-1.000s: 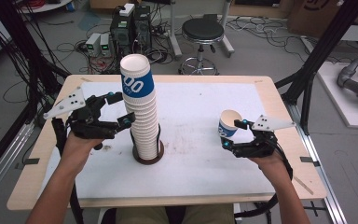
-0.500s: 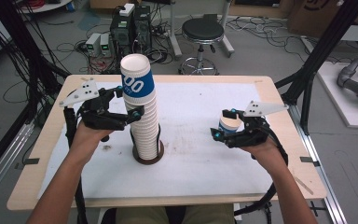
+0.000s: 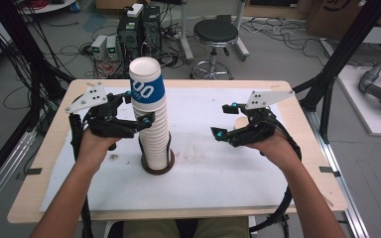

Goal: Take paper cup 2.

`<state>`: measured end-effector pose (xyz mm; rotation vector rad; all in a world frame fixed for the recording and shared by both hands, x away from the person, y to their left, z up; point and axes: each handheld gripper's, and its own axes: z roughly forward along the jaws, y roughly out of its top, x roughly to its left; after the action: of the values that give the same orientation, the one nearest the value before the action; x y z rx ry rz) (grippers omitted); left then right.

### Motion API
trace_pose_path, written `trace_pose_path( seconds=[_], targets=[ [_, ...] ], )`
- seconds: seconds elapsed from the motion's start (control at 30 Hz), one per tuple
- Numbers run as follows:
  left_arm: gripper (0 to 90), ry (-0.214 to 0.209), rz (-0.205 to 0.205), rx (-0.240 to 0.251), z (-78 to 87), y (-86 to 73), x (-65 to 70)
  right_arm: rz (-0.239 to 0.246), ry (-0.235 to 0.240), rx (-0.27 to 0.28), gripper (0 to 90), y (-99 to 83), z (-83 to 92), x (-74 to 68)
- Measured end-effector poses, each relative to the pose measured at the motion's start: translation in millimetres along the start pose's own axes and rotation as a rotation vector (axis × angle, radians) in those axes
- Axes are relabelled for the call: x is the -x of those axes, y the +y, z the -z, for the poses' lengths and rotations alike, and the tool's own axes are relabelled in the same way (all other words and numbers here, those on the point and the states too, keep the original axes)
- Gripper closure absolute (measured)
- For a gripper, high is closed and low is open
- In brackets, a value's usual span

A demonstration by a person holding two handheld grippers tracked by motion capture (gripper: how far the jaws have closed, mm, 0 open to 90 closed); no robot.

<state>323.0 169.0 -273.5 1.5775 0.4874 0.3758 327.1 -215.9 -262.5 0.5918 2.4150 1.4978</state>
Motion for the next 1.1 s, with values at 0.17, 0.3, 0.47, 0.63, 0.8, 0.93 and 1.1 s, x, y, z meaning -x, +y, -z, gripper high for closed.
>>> trace_pose_path(
  seconds=[0.17, 0.3, 0.47, 0.63, 0.8, 0.93, 1.1],
  targets=[
    [15.5, 0.000, -0.005, -0.003, -0.2, 0.3, 0.4, 0.023, 0.020, -0.003, 17.3, 22.1, -1.3, -1.0],
    [15.6, 0.002, -0.005, -0.010, -0.7, 1.2, 1.1, 0.091, 0.058, -0.017, 17.3, 56.3, -7.5, -7.1],
    [15.6, 0.002, -0.004, -0.009, -0.6, 1.3, 1.6, 0.134, 0.102, -0.010, 17.3, 89.9, -14.7, -13.1],
    [15.6, 0.003, -0.003, -0.009, -0.6, 1.2, 2.1, 0.152, 0.130, 0.002, 17.3, 114.1, -20.8, -16.8],
    [15.6, 0.004, -0.006, -0.011, -0.3, 1.3, 2.2, 0.176, 0.162, 0.030, 17.3, 137.7, -27.7, -22.3],
    [15.6, 0.004, -0.007, -0.013, -0.3, 1.5, 2.4, 0.191, 0.173, 0.021, 17.3, 149.5, -34.9, -25.7],
    [15.6, 0.004, -0.006, -0.012, -0.4, 1.5, 2.7, 0.187, 0.168, 0.027, 17.3, 157.1, -41.8, -27.8]
  ],
)
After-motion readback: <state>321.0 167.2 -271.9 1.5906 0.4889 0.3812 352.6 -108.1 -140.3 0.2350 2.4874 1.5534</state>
